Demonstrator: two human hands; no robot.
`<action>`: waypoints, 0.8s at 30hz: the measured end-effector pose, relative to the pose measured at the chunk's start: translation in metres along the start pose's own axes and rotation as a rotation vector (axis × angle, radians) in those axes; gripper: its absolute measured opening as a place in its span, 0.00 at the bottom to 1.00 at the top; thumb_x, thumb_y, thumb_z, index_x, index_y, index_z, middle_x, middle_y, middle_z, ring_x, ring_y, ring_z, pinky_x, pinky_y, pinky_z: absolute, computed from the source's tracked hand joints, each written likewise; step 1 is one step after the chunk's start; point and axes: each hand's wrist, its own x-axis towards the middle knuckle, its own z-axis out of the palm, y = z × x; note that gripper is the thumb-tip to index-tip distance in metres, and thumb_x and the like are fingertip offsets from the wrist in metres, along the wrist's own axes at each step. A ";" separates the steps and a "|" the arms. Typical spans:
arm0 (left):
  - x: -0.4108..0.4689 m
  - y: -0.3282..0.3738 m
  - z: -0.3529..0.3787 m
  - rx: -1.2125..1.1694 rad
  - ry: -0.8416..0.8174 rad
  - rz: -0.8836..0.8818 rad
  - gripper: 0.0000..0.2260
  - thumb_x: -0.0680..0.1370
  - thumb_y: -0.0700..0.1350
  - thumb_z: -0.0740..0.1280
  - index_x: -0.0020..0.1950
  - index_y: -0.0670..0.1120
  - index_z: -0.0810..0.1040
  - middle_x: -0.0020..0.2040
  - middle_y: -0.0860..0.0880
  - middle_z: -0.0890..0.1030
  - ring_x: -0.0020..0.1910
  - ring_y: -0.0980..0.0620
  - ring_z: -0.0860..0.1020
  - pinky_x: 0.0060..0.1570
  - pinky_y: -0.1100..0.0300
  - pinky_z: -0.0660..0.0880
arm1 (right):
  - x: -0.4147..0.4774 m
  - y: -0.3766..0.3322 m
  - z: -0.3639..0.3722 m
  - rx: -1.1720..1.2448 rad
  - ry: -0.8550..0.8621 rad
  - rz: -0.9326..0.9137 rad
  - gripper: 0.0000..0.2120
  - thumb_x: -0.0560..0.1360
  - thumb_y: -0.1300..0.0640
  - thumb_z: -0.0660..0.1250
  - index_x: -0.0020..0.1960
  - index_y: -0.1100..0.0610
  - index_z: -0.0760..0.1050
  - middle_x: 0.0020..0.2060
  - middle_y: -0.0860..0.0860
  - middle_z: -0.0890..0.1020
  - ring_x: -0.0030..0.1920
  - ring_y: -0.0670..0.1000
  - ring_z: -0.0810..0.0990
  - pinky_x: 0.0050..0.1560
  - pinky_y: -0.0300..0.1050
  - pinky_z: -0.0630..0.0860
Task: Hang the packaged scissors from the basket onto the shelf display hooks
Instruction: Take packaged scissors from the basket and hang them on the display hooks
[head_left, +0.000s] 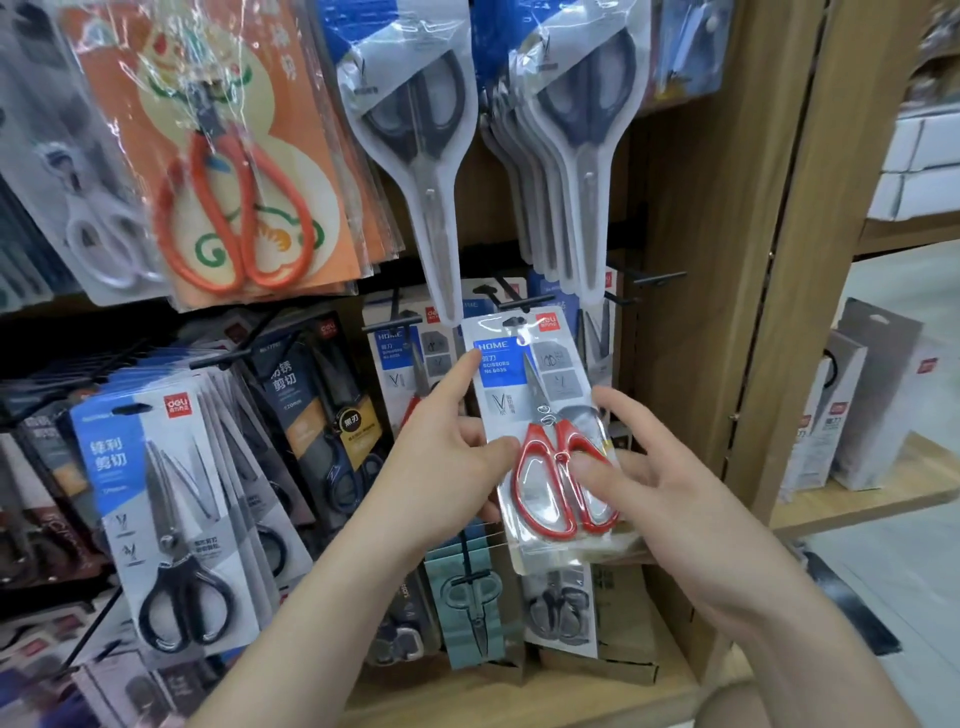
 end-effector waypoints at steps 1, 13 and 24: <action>0.002 0.000 0.000 0.025 0.006 -0.001 0.39 0.78 0.36 0.68 0.80 0.60 0.51 0.39 0.50 0.86 0.31 0.53 0.79 0.29 0.62 0.75 | -0.002 0.001 0.000 -0.013 -0.010 -0.004 0.27 0.77 0.51 0.68 0.70 0.32 0.62 0.51 0.47 0.86 0.49 0.49 0.86 0.47 0.47 0.82; 0.013 -0.011 0.003 0.453 0.284 0.196 0.26 0.76 0.41 0.67 0.72 0.57 0.69 0.46 0.56 0.77 0.43 0.56 0.77 0.47 0.60 0.75 | 0.002 0.009 -0.001 -0.076 0.093 -0.064 0.31 0.76 0.63 0.70 0.70 0.37 0.65 0.50 0.46 0.86 0.50 0.48 0.86 0.52 0.51 0.83; 0.066 0.009 0.016 0.794 0.378 0.279 0.18 0.82 0.54 0.60 0.72 0.53 0.72 0.51 0.47 0.82 0.52 0.47 0.78 0.46 0.54 0.74 | 0.023 0.050 0.002 -0.136 0.074 -0.062 0.34 0.78 0.58 0.68 0.61 0.20 0.60 0.55 0.49 0.83 0.50 0.50 0.86 0.41 0.45 0.84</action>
